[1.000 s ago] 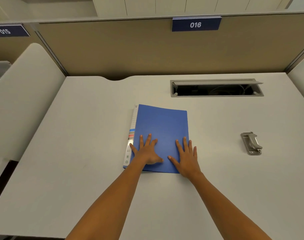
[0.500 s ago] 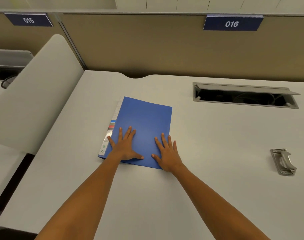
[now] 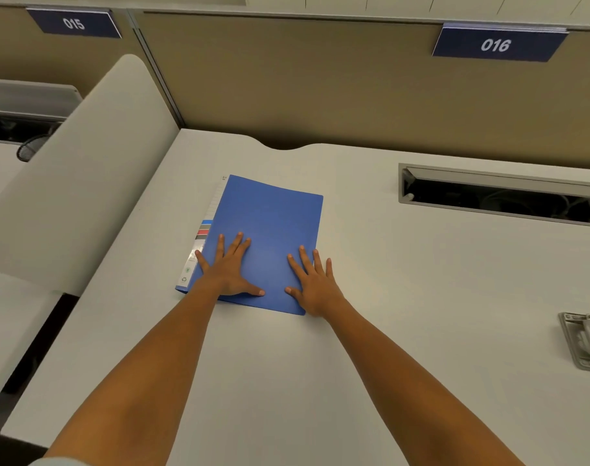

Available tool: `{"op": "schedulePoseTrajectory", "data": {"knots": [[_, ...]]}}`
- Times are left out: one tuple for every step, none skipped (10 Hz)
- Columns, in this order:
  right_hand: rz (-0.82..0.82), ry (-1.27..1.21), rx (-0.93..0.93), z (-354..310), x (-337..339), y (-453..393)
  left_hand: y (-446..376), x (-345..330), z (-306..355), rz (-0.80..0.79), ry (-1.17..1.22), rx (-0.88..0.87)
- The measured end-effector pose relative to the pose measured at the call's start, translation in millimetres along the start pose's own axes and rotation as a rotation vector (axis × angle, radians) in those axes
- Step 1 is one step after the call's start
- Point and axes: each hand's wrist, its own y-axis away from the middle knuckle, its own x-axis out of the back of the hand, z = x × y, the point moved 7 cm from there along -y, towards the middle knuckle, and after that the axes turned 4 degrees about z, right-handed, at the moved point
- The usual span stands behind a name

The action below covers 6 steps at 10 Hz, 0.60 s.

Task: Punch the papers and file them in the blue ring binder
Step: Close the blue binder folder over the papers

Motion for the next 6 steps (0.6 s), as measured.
{"op": "schedulePoseTrajectory", "data": {"knots": [[-0.007,0.009,0.0,-2,0,-3,0,2,-2,0.006,-0.006,0.004],[0.003,0.001,0.003,-1,0,-2,1,2,-1,0.002,-0.002,0.01],[0.024,-0.074,0.022,1,3,3,4,5,5,-0.012,0.037,0.047],[0.069,-0.209,-0.015,11,5,10,5,7,12,0.001,0.086,0.074],[0.235,-0.268,-0.079,30,22,27,7,6,30,0.021,0.153,0.062],[0.341,-0.184,-0.088,43,35,39,11,-4,50,0.016,0.122,0.019]]}}
